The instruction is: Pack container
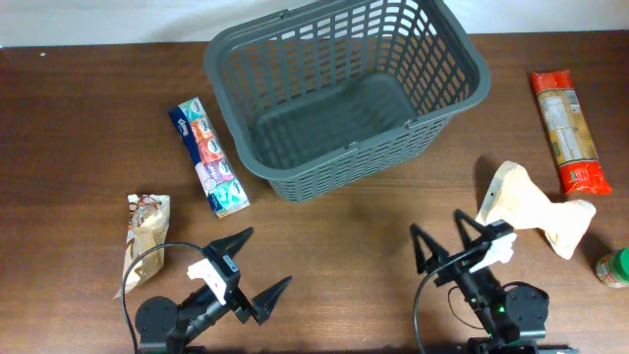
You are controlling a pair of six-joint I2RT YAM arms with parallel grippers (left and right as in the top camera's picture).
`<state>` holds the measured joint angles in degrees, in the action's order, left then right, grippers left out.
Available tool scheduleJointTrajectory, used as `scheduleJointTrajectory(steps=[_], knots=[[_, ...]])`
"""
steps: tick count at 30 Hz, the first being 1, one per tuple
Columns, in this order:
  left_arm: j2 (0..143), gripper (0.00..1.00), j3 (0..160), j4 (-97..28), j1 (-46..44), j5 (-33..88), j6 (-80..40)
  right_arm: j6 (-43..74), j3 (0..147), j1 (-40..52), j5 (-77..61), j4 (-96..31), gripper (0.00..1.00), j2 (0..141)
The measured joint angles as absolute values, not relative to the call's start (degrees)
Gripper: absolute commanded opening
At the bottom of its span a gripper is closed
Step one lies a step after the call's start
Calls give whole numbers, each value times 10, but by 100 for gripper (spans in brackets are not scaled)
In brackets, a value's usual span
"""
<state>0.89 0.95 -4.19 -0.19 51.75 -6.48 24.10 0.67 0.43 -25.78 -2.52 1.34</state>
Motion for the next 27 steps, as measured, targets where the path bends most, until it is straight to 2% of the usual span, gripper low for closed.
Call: scheduleJointTrajectory(steps=[8, 13, 19, 21, 27], knots=[[9, 99, 42, -39, -2, 558, -107, 283, 24, 4, -388, -32, 99, 30], [11, 99, 127, -72, -2, 554, -112, 280, 121, 4, -407, -47, 99, 46], [43, 99, 236, -195, -2, 529, -117, 267, 281, 4, -399, -238, 99, 113], [47, 99, 259, -195, -2, 534, -117, 267, 324, 4, -403, -297, 99, 147], [47, 99, 284, -146, -2, 613, -118, 266, 376, 4, -494, -330, 99, 181]])
